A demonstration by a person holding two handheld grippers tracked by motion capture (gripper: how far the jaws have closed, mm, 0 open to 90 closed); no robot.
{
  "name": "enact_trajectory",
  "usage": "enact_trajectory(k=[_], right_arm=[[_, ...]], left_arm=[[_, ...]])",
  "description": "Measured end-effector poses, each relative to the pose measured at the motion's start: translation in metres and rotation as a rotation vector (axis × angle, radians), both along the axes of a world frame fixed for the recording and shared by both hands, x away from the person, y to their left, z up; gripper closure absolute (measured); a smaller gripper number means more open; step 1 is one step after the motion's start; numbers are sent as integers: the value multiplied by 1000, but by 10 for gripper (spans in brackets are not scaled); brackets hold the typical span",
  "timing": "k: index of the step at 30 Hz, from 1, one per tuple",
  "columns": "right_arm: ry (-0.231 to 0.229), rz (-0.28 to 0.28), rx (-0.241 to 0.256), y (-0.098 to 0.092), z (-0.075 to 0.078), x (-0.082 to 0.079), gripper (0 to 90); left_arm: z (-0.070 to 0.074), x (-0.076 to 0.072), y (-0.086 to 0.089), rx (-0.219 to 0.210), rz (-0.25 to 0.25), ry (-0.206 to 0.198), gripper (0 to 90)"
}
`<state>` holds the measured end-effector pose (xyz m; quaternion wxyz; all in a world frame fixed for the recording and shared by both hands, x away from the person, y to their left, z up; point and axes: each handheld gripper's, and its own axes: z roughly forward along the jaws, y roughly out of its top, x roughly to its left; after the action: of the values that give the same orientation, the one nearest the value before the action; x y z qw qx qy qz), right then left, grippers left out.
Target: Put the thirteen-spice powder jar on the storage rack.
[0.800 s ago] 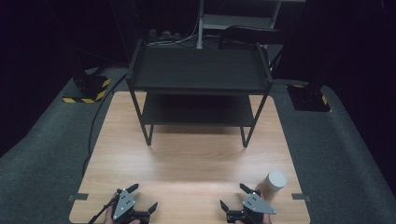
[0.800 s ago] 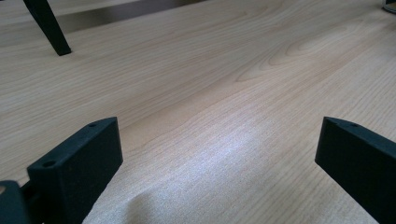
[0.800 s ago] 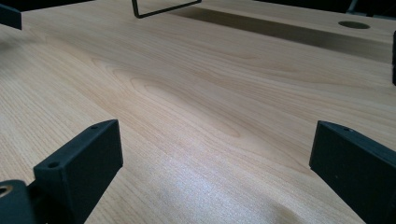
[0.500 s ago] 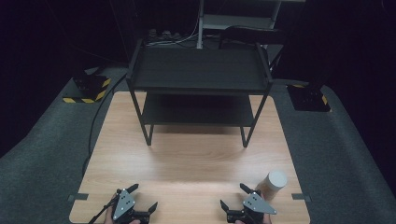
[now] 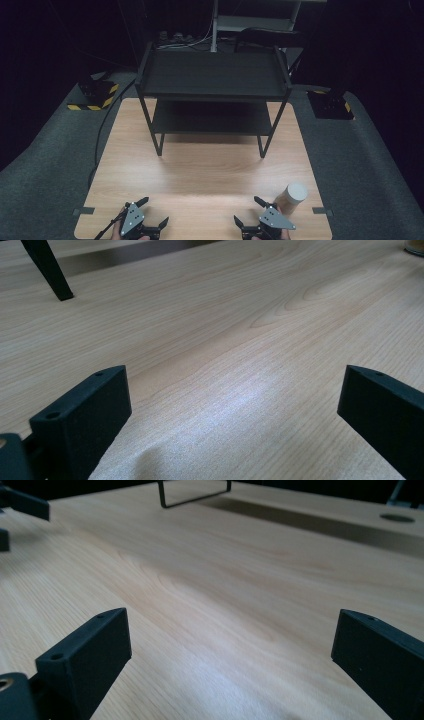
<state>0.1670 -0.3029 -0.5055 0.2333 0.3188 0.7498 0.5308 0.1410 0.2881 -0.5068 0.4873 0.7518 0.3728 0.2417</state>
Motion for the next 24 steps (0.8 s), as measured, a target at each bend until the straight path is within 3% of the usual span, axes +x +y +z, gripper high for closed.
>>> enact_trajectory(k=[1,12,17,24], right_arm=[[-29,7,6,-1,4,-3,21],[-175,32,98,-17,28,-32,17],[-198,15,124,-27,33,-49,17],[-207,-36,121,-42,35,-74,17]], left_arm=[[0,0,0,-2,0,1,8],[0,1,1,-5,-2,4,8],[0,1,1,-5,-3,5,8],[0,2,1,-7,-5,8,8]])
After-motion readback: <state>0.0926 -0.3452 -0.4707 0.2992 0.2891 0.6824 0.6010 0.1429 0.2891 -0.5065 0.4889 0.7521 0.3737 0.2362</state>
